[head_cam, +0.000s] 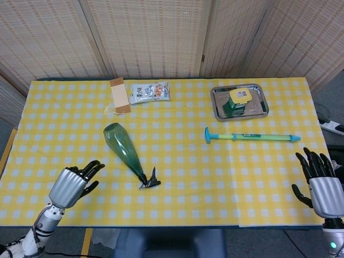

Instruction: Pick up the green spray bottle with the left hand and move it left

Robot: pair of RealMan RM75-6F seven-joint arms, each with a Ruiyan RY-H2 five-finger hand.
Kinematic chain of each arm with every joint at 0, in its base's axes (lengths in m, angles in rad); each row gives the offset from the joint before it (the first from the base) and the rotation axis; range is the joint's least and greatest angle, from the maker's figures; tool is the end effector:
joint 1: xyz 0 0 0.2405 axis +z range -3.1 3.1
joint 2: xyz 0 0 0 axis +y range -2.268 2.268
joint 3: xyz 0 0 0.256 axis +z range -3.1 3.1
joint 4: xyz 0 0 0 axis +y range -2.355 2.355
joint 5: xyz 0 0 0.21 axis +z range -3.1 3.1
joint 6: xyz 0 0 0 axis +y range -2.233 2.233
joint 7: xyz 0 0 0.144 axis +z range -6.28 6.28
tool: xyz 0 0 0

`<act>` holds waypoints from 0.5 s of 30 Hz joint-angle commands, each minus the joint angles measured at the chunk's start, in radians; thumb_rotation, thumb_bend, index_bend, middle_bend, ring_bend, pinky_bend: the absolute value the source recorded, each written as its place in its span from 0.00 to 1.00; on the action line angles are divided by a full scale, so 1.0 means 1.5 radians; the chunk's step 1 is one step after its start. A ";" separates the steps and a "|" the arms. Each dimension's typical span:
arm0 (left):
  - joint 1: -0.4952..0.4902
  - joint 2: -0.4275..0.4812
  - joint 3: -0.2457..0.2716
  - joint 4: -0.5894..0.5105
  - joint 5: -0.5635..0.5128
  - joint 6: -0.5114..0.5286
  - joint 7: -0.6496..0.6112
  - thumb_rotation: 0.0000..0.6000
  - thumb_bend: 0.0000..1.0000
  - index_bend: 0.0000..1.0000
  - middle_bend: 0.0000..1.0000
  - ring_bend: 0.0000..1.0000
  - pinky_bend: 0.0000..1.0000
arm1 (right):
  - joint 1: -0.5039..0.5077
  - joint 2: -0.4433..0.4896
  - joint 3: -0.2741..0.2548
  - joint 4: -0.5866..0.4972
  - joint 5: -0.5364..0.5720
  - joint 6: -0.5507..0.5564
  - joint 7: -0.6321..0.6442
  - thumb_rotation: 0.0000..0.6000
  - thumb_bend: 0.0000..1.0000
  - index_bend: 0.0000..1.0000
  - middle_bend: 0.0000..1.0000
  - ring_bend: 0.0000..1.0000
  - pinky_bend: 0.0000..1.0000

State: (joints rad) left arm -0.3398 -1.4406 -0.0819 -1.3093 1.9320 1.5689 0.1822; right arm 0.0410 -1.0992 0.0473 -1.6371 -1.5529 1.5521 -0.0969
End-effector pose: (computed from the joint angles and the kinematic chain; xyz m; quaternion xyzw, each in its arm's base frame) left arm -0.2186 0.2384 0.0716 -0.7195 -0.1123 -0.5094 0.4586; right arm -0.3045 -0.1665 0.1686 0.6054 -0.3428 0.3779 0.6109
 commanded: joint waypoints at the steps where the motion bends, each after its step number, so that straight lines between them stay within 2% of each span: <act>1: -0.042 -0.032 0.006 0.029 0.011 -0.053 0.025 1.00 0.24 0.35 0.41 1.00 1.00 | -0.002 0.004 0.002 0.000 0.001 0.004 0.009 1.00 0.35 0.00 0.00 0.00 0.00; 6: -0.069 -0.042 0.013 0.027 -0.008 -0.105 0.029 1.00 0.24 0.30 0.39 1.00 1.00 | -0.008 0.012 0.010 0.005 -0.009 0.031 0.038 1.00 0.36 0.00 0.00 0.00 0.00; 8: -0.085 -0.048 0.013 0.028 -0.005 -0.123 0.045 1.00 0.23 0.28 0.38 1.00 1.00 | -0.012 0.006 0.022 0.021 -0.021 0.063 0.056 1.00 0.35 0.00 0.00 0.00 0.00; 11: -0.113 -0.069 0.017 0.061 0.028 -0.120 0.066 1.00 0.23 0.28 0.38 1.00 1.00 | -0.019 -0.003 0.033 0.048 -0.043 0.109 0.102 1.00 0.35 0.00 0.00 0.00 0.00; 15: -0.139 -0.095 0.026 0.092 0.046 -0.124 0.068 1.00 0.23 0.29 0.38 1.00 1.00 | -0.030 0.011 0.035 0.057 -0.040 0.130 0.178 1.00 0.35 0.00 0.00 0.00 0.00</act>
State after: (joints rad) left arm -0.5323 -1.5667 -0.0498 -1.1869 1.9881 1.3856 0.2790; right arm 0.0103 -1.0923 0.0900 -1.5719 -1.6062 1.7192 0.1028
